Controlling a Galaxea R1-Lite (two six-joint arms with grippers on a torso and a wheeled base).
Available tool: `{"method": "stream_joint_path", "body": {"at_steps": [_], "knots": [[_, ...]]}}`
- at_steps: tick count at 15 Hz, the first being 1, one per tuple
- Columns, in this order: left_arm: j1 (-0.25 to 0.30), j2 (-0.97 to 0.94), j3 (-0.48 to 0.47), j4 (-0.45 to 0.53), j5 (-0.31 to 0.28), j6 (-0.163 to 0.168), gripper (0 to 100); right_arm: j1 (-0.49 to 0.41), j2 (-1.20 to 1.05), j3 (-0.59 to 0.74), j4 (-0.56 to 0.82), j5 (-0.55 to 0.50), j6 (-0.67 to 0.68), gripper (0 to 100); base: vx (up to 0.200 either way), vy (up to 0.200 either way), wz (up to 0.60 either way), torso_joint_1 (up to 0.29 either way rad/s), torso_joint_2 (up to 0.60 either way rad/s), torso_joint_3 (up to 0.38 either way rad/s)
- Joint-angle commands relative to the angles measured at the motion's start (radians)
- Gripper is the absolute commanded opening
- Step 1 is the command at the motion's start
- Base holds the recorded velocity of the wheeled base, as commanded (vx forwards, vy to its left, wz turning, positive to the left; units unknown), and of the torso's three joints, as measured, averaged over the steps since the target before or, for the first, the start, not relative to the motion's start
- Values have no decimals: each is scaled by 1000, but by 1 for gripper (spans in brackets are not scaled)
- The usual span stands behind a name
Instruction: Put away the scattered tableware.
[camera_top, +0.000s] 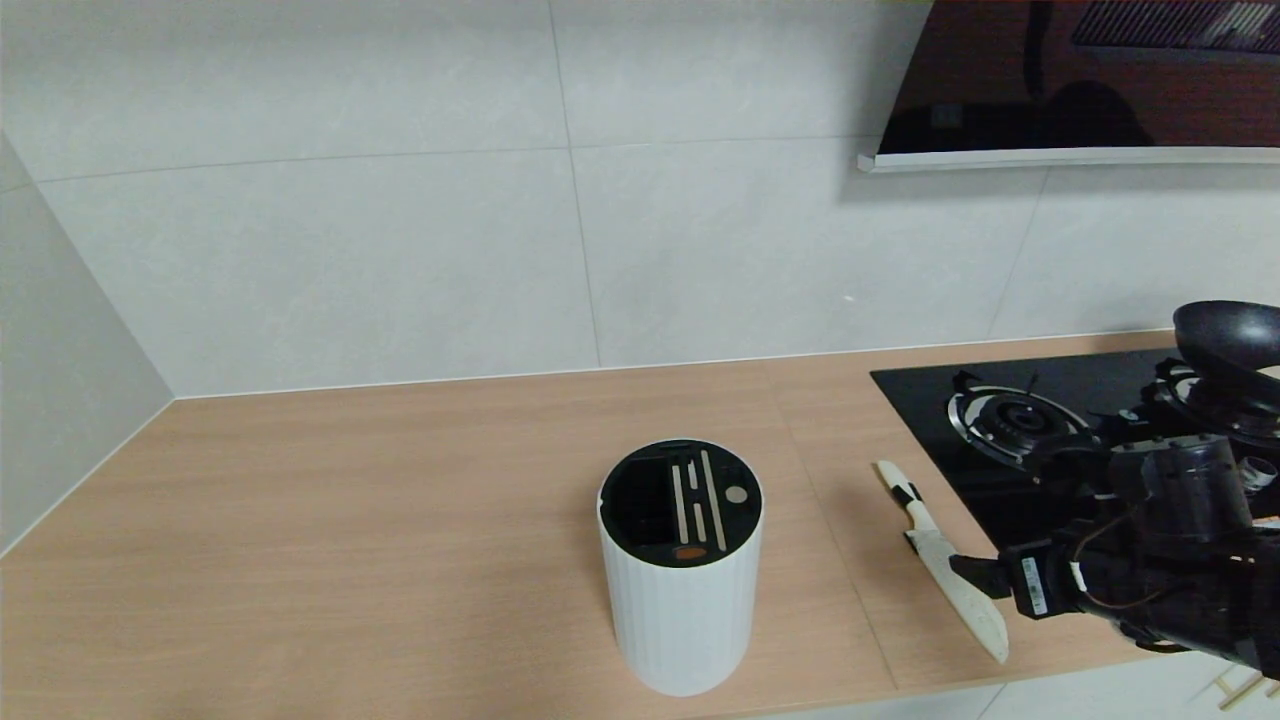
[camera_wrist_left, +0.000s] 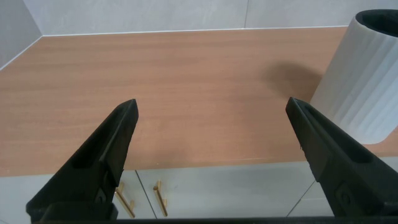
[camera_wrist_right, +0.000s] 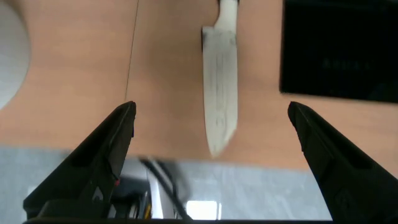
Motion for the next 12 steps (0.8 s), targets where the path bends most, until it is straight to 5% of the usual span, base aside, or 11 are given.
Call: {"method": "stream_joint_path", "body": {"at_steps": [1, 12], "knots": [[0, 0, 0, 0, 0, 0, 100, 1, 96, 2, -43, -2, 3, 100, 0, 0, 0, 0, 0, 0], [0, 0, 0, 0, 0, 0, 100, -66, 504, 5, -581, -28, 32, 100, 0, 0, 0, 0, 0, 0]]}}
